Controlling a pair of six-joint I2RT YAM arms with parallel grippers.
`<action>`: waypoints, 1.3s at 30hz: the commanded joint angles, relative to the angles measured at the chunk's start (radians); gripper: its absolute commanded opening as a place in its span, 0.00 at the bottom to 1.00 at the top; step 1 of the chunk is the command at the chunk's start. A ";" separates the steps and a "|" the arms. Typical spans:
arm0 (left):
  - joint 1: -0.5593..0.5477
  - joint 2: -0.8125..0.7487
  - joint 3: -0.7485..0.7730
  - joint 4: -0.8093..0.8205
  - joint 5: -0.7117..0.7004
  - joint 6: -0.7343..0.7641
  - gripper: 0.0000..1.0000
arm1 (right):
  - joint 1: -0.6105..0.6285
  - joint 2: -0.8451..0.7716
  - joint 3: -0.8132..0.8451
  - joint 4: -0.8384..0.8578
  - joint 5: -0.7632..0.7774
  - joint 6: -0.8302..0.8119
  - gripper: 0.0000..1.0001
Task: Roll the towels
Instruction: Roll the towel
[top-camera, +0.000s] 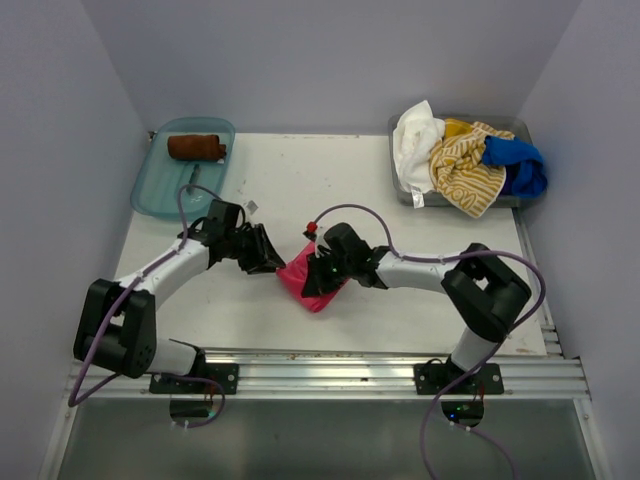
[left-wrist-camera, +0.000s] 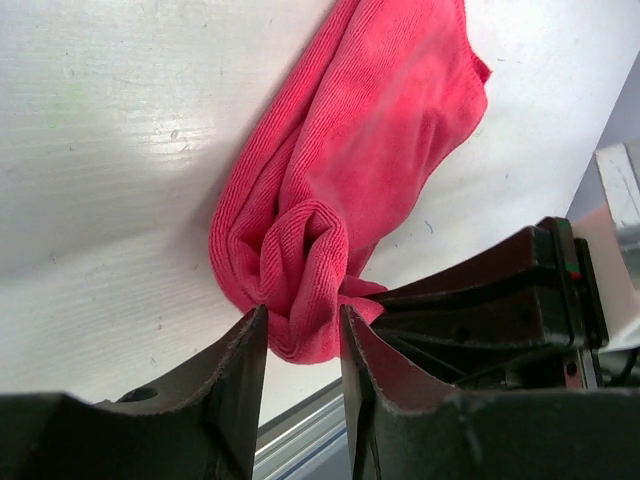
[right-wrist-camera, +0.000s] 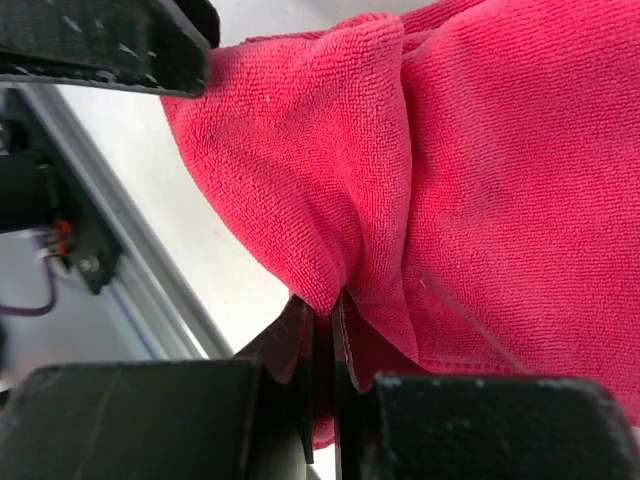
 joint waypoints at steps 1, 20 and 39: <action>0.008 -0.040 0.034 -0.027 0.016 0.021 0.38 | -0.038 0.005 -0.016 0.090 -0.183 0.093 0.00; 0.002 -0.082 0.079 -0.148 -0.078 0.133 0.71 | -0.083 0.073 0.033 0.028 -0.261 0.101 0.00; -0.109 0.134 0.093 -0.145 -0.231 0.116 0.47 | -0.085 0.048 0.026 0.015 -0.229 0.090 0.00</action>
